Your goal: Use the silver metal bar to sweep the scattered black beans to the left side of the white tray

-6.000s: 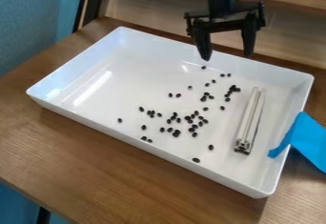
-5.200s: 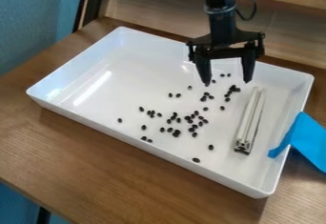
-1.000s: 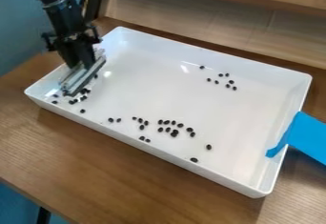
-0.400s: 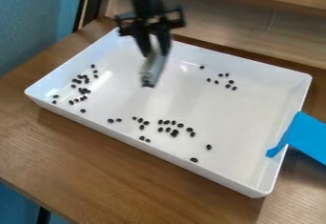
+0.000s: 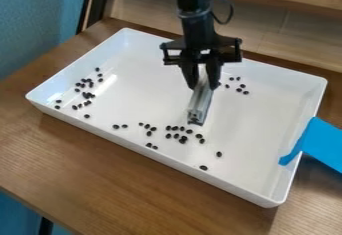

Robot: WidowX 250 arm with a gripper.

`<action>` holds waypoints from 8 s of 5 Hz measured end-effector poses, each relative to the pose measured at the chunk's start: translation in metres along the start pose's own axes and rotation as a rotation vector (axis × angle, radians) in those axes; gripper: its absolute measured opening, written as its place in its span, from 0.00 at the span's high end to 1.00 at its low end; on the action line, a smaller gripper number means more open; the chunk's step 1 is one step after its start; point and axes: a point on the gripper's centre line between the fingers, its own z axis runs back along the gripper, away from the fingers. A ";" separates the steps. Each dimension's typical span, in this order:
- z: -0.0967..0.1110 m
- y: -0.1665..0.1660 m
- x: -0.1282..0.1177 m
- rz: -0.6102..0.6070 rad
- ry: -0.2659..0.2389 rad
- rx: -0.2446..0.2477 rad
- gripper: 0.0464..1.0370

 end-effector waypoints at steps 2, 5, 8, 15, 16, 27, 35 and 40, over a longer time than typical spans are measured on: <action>-0.005 -0.022 -0.021 -0.042 -0.031 0.015 0.69; -0.030 -0.034 -0.034 -0.070 -0.072 0.045 0.69; -0.043 -0.017 -0.034 -0.090 -0.120 0.094 0.70; 0.009 0.193 -0.004 -0.200 -0.100 0.163 0.70; 0.010 0.212 0.003 -0.213 -0.103 0.177 0.70; -0.060 -0.068 0.042 -0.068 -0.165 0.157 0.70; -0.047 0.035 0.077 0.003 -0.110 0.105 0.70; -0.004 0.173 0.063 0.089 -0.109 0.053 0.70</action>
